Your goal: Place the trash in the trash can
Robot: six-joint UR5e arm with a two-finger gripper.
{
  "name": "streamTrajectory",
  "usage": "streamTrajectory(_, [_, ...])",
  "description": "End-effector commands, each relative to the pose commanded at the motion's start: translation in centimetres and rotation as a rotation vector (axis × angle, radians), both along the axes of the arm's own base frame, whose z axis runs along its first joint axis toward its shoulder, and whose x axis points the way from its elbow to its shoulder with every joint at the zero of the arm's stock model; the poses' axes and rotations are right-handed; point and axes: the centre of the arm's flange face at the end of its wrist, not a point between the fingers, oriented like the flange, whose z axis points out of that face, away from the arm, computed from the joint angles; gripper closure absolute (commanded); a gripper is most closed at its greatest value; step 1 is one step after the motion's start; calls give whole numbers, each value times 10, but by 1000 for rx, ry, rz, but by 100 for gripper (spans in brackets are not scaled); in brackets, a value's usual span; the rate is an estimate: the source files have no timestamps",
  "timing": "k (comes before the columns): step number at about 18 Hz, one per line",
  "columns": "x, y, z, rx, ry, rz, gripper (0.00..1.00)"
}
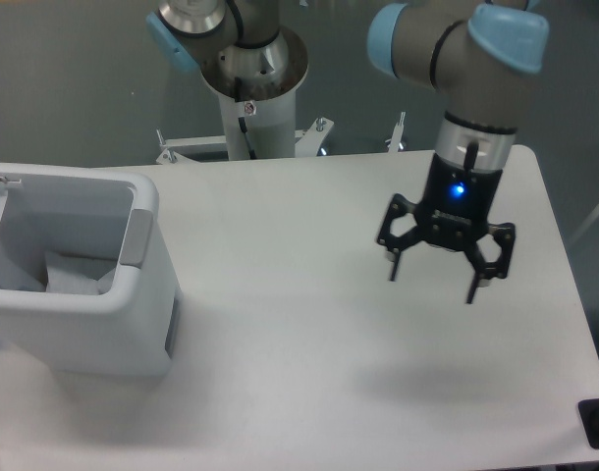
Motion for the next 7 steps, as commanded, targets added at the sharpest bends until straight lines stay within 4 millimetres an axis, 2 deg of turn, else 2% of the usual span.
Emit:
streamTrajectory(4, [0, -1, -14, -147, 59, -63, 0])
streamTrajectory(7, [0, -4, -20, -172, 53, -98, 0])
